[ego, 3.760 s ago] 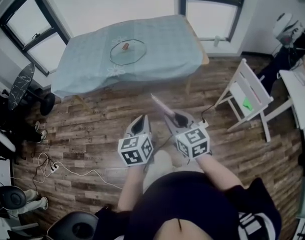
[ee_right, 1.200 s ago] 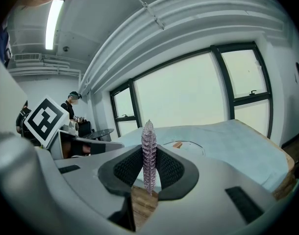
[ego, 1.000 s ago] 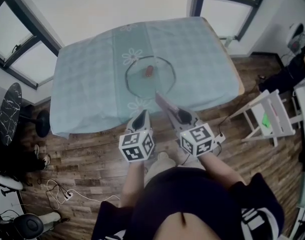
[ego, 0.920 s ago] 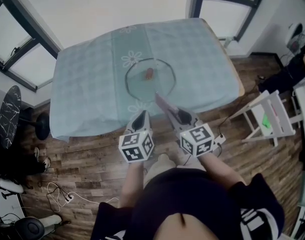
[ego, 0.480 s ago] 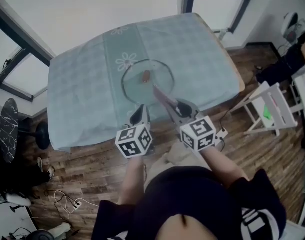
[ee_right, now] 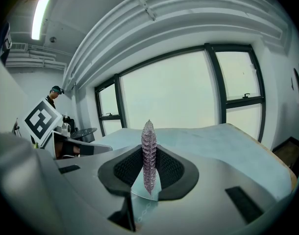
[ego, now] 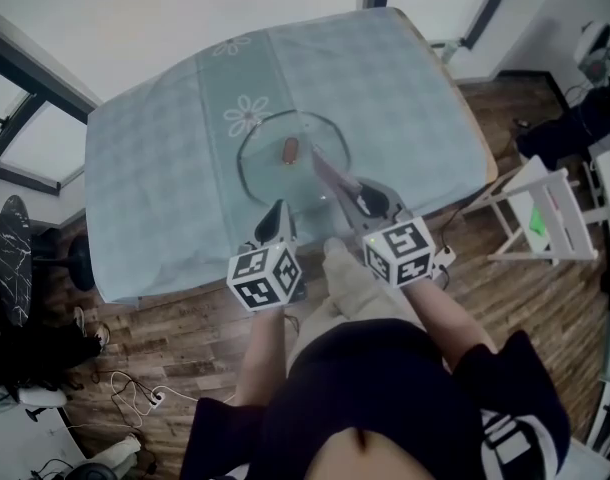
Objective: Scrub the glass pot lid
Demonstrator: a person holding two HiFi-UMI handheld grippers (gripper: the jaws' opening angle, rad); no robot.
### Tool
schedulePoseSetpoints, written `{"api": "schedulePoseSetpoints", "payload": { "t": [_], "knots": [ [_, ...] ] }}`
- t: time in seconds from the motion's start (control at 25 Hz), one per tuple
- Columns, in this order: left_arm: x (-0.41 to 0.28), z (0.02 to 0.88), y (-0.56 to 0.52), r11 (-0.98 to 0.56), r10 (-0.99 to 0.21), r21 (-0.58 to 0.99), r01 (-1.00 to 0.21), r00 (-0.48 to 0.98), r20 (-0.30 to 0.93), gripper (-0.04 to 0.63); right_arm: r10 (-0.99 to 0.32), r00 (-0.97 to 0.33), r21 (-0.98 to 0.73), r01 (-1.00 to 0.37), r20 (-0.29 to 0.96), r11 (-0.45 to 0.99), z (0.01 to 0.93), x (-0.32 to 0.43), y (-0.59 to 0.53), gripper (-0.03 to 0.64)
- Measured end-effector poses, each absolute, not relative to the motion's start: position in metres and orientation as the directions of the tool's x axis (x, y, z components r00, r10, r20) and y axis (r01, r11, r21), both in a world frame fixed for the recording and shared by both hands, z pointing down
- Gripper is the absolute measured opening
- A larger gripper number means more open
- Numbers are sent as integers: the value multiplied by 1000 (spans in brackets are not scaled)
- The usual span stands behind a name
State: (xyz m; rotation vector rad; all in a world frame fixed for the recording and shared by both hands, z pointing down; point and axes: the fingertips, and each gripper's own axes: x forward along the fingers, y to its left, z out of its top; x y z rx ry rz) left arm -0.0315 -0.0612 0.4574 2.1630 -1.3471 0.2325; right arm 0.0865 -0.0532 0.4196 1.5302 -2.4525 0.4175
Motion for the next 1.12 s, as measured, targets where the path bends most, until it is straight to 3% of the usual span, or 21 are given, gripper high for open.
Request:
{"api": "schedulePoseSetpoints", "payload": {
  "t": [1.12],
  "knots": [
    [-23,528,-193,-223,-737,403,-888,424,526,0,-777,-423,-92,-896,467,433,497,125,-210,80]
  ]
}}
